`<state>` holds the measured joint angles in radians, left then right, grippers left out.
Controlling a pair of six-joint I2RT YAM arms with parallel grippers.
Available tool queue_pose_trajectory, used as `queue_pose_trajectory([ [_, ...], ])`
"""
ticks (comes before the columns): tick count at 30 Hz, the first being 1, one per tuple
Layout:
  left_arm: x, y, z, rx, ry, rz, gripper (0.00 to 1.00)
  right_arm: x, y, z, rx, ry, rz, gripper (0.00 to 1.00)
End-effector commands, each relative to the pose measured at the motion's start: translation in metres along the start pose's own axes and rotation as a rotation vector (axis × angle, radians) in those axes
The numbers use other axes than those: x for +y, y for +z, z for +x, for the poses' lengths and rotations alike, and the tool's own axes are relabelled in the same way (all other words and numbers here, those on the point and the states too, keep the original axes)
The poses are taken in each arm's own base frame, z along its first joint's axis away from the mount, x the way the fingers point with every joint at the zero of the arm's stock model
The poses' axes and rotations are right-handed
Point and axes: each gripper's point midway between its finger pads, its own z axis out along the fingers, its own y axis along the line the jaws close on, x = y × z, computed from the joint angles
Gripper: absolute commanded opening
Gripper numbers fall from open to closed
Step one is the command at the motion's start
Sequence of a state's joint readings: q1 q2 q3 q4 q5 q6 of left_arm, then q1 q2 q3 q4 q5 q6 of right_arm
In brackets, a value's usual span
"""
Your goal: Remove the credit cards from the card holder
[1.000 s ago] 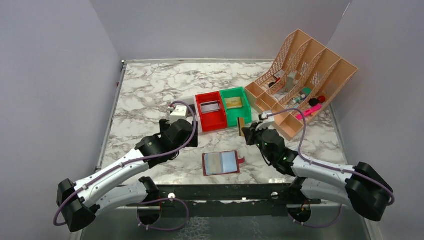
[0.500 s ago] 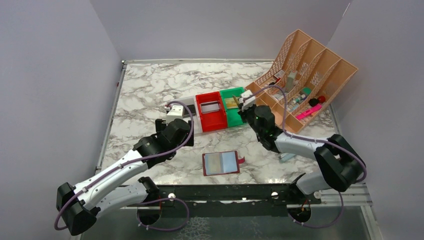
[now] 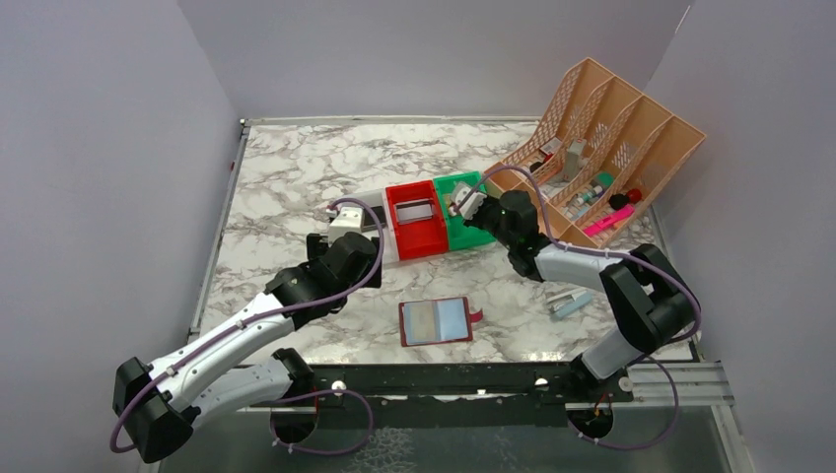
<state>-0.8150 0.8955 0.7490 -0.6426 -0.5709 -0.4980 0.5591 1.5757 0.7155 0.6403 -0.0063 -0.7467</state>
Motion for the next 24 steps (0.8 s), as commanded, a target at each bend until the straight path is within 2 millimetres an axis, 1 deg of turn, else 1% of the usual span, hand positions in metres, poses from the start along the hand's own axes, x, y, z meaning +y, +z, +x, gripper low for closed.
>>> queue_pose_trajectory([
  [1,0.000,0.003,0.002,0.026,0.030,-0.005,0.99,0.003,0.009,-0.004,-0.041,-0.144,-0.046,0.04],
  [7,0.001,0.004,0.002,0.031,0.028,-0.006,0.99,0.024,0.016,0.003,-0.039,-0.198,-0.163,0.05],
  [12,0.002,0.005,0.003,0.032,0.027,-0.005,0.99,0.020,0.028,0.018,-0.005,-0.236,-0.181,0.06],
  [18,0.002,0.005,0.003,0.034,0.028,-0.006,0.99,0.024,0.039,0.034,0.037,-0.253,-0.233,0.07],
  [24,0.001,0.005,0.003,0.037,0.031,0.002,0.99,0.032,0.049,0.038,0.035,-0.265,-0.273,0.09],
])
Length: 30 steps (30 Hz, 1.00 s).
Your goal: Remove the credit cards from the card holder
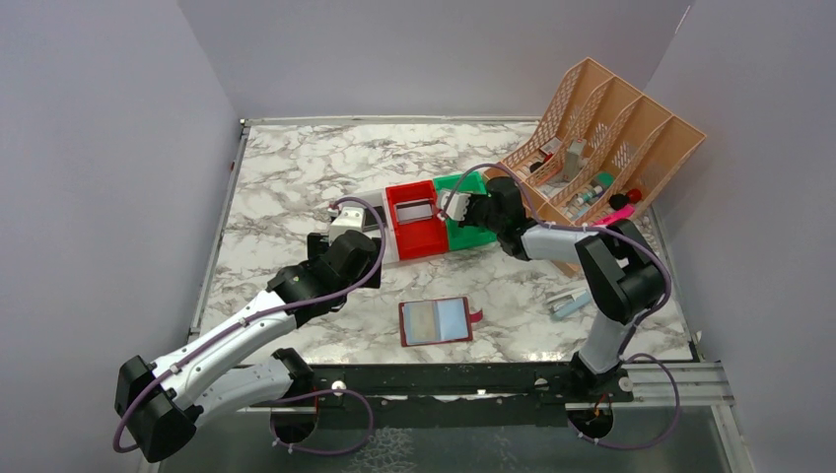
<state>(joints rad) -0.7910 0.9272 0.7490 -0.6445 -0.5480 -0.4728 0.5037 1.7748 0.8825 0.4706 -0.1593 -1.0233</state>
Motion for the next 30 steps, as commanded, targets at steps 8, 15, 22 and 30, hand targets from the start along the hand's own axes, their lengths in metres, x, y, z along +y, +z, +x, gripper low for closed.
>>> queue_pose_trajectory([
  [8,-0.001,-0.001,-0.003,0.000,0.001,0.014,0.99,0.010,0.019,0.010,0.023,-0.046,-0.068,0.11],
  [15,-0.001,0.001,-0.003,0.005,0.001,0.013,0.99,0.018,0.021,0.012,0.030,-0.030,-0.108,0.22],
  [22,-0.001,0.002,-0.003,0.006,0.000,0.011,0.99,0.020,0.015,0.017,0.053,-0.043,-0.103,0.29],
  [30,-0.001,0.002,-0.001,0.011,0.003,0.017,0.99,0.022,0.015,0.019,0.067,-0.017,-0.107,0.39],
])
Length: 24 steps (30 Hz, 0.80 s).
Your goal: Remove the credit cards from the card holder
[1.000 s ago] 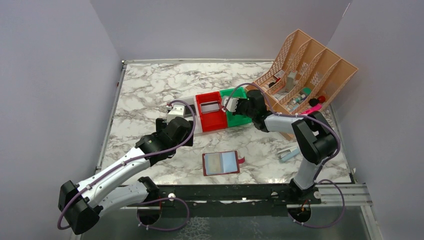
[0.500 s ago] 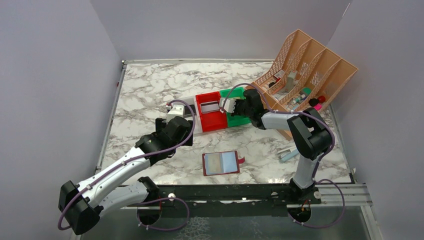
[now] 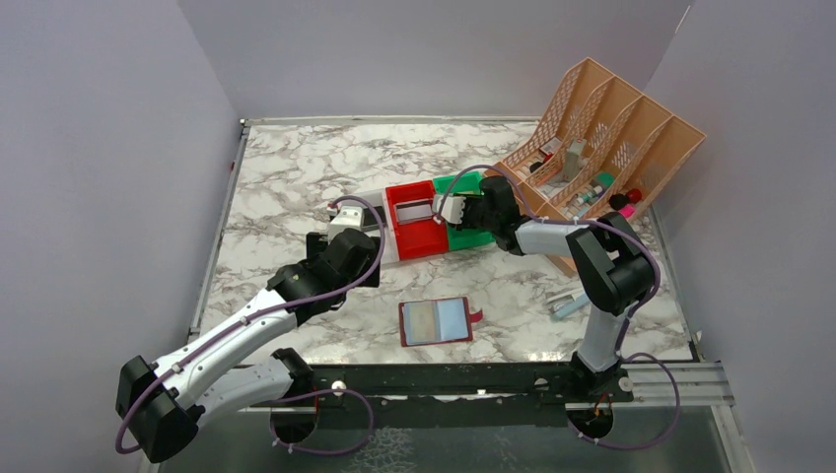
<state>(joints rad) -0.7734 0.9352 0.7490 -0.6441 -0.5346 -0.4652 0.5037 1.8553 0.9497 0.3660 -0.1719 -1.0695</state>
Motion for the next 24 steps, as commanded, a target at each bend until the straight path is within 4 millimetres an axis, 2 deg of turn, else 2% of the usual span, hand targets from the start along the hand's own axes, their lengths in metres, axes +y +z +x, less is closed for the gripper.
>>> queue_pose_trajectory([
  [1,-0.004,0.000,-0.002,0.000,0.003,0.022,0.99,0.001,-0.001,0.005,0.023,0.014,-0.004,0.39],
  [12,-0.005,0.000,-0.002,0.006,0.006,0.030,0.99,-0.006,0.001,0.011,0.056,0.030,0.031,0.40],
  [16,-0.007,0.001,0.000,0.014,0.012,0.033,0.99,-0.008,-0.003,0.006,0.039,0.034,0.030,0.41],
  [21,-0.014,0.000,0.001,0.033,0.027,0.074,0.99,-0.027,-0.014,-0.007,-0.002,0.052,0.103,0.42],
  [24,-0.014,-0.001,-0.001,0.029,0.025,0.078,0.99,-0.054,-0.034,-0.029,-0.070,0.136,0.194,0.42],
])
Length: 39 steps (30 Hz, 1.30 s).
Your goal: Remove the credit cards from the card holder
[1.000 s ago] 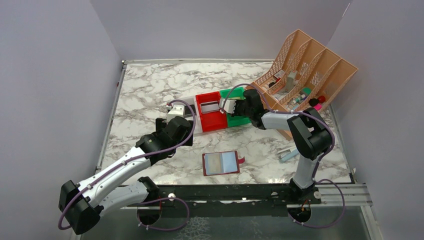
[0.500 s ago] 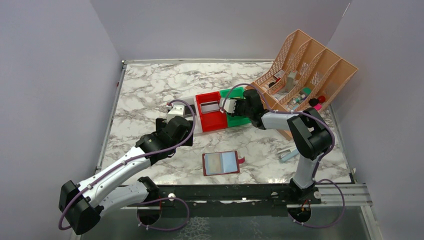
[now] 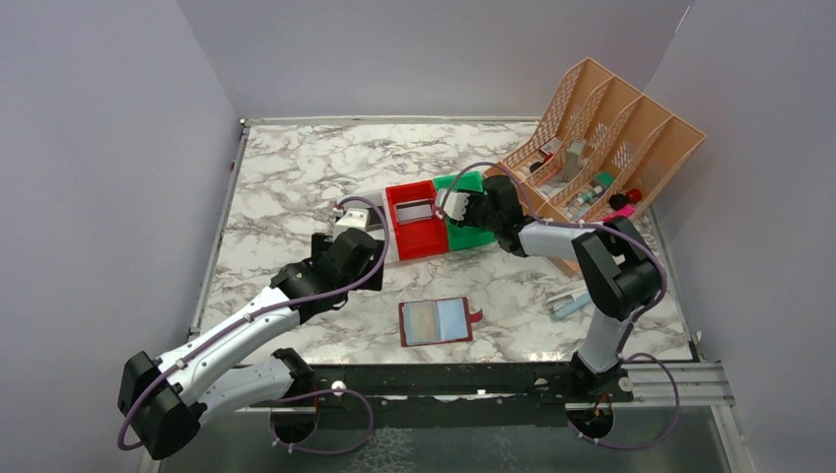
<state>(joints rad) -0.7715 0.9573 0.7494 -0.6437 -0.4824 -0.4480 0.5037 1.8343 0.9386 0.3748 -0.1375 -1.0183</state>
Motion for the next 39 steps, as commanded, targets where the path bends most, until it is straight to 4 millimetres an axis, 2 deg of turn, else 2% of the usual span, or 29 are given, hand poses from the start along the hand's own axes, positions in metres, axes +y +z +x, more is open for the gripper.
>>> queue_pose_trajectory([
  [1,-0.006,-0.004,-0.010,-0.019,-0.005,0.039,0.99,-0.057,-0.036,-0.041,-0.121,0.135,0.187,0.43],
  [3,-0.004,-0.006,-0.012,-0.032,-0.012,0.035,0.99,-0.078,-0.059,-0.063,-0.196,0.346,0.250,0.48],
  [5,-0.002,-0.008,-0.014,-0.046,-0.024,0.030,0.99,-0.080,-0.078,-0.082,-0.251,0.551,0.226,0.50],
  [8,0.003,-0.010,-0.017,-0.065,-0.039,0.017,0.99,-0.061,-0.102,-0.099,-0.295,0.826,0.136,0.56],
  [14,0.009,-0.013,-0.022,-0.092,-0.057,-0.005,0.99,-0.020,-0.135,-0.091,-0.264,1.127,0.082,0.63],
  [17,0.011,-0.015,-0.024,-0.105,-0.068,-0.013,0.99,0.003,-0.145,-0.091,-0.203,1.191,-0.004,0.64],
  [22,0.015,-0.016,-0.024,-0.113,-0.080,-0.027,0.99,0.054,-0.157,-0.096,-0.080,1.388,-0.195,0.64],
  [26,0.019,-0.017,-0.024,-0.117,-0.088,-0.044,0.99,0.099,-0.162,-0.103,0.019,1.401,-0.169,0.63],
  [29,0.019,-0.017,-0.024,-0.119,-0.095,-0.049,0.99,0.127,-0.167,-0.099,0.136,1.396,-0.091,0.63],
  [35,0.017,-0.019,-0.026,-0.120,-0.097,-0.032,0.99,0.153,-0.173,-0.107,0.191,1.503,0.008,0.57],
  [39,0.016,-0.022,-0.027,-0.132,-0.108,-0.019,0.99,0.174,-0.167,-0.117,0.214,1.505,0.027,0.56],
])
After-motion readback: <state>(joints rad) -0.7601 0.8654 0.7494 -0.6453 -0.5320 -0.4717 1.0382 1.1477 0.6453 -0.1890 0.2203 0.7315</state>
